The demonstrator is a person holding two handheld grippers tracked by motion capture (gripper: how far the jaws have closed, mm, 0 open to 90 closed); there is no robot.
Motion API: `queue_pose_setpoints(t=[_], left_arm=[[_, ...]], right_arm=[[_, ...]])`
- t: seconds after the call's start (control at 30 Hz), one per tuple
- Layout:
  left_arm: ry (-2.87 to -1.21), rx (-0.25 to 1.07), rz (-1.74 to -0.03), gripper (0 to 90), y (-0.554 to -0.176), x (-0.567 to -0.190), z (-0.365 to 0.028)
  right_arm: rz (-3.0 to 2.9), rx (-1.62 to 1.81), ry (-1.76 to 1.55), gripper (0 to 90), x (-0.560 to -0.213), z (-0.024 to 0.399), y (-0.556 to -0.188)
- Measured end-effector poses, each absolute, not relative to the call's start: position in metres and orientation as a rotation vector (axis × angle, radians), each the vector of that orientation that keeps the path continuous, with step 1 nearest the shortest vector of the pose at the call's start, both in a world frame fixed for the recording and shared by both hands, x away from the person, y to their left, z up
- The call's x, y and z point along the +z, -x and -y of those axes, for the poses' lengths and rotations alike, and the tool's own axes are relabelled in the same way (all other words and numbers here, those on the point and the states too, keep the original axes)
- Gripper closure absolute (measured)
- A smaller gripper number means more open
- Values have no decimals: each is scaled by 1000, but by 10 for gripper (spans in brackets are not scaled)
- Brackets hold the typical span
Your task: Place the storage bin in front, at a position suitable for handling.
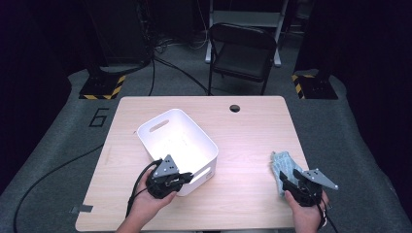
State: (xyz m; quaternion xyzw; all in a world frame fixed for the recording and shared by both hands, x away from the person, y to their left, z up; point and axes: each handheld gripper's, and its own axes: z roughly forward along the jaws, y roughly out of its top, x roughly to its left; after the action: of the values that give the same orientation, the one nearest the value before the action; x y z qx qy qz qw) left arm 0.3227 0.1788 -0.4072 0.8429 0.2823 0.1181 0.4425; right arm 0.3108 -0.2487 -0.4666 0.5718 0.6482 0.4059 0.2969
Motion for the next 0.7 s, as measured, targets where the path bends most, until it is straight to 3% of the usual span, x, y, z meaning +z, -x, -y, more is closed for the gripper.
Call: queue_pose_setpoints(t=[0.7], left_arm=[[-2132,273,-704,803,-325,-414,-178]], right_arm=[[-1765,933,-1683,408,-500,262,-330]])
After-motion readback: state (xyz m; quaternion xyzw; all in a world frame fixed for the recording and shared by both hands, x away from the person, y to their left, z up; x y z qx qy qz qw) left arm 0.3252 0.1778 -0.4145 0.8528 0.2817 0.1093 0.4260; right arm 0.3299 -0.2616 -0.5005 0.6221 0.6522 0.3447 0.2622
